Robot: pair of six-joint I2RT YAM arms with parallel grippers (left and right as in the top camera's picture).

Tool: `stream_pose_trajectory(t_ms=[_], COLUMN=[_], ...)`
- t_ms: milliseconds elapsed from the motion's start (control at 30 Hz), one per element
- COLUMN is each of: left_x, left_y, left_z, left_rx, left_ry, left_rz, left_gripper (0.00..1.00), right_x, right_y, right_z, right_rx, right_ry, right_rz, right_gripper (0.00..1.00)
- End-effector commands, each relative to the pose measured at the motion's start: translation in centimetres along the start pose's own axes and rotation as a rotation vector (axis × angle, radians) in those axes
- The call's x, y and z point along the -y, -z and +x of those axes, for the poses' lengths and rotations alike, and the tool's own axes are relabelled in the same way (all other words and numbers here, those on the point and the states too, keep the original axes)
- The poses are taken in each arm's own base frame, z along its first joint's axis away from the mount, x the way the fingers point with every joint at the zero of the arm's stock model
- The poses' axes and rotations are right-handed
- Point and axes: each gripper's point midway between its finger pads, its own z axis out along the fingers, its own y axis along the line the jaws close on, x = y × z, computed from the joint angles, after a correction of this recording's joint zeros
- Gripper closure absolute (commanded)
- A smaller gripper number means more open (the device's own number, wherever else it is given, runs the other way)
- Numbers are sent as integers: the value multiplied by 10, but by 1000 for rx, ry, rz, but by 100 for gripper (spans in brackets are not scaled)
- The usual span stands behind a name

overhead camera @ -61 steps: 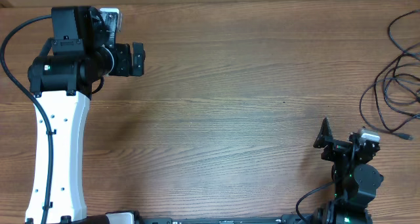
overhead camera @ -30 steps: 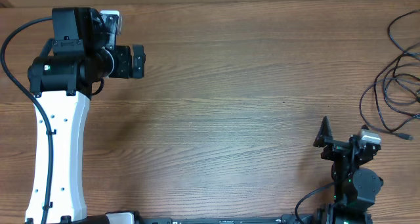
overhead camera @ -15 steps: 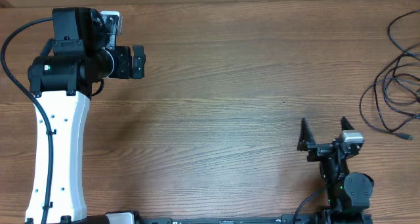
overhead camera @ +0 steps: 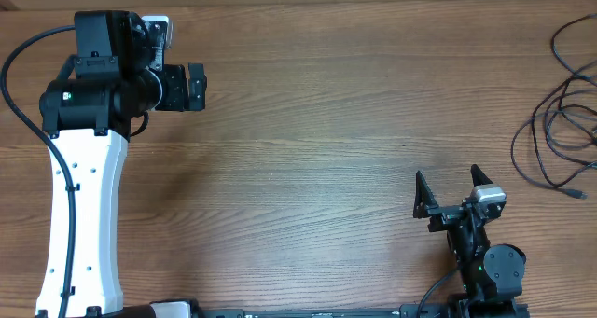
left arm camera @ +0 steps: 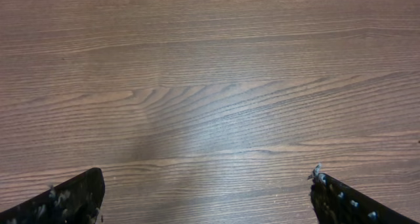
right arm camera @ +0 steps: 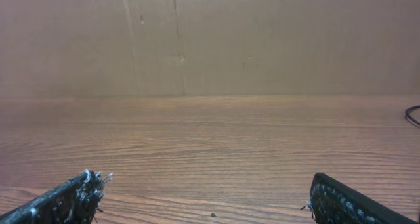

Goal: Untangle cables

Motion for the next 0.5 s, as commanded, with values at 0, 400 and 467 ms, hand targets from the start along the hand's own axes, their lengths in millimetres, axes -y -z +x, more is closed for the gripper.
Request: stream_pose_trajectory(t_ms=[0, 400, 467], left_x=[1, 1, 1], left_y=[5, 5, 5], left_z=[-6, -12, -12], left_rx=[22, 44, 44], left_ry=[5, 51, 50], left_rz=[1, 2, 1], left_gripper=[0, 0, 0], right_x=[0, 0, 0], right_y=[0, 0, 0], right_z=[1, 1, 1], right_rx=[8, 8, 8], right_ry=[-3, -3, -3], right_rz=[1, 1, 1], right_gripper=[0, 0, 0])
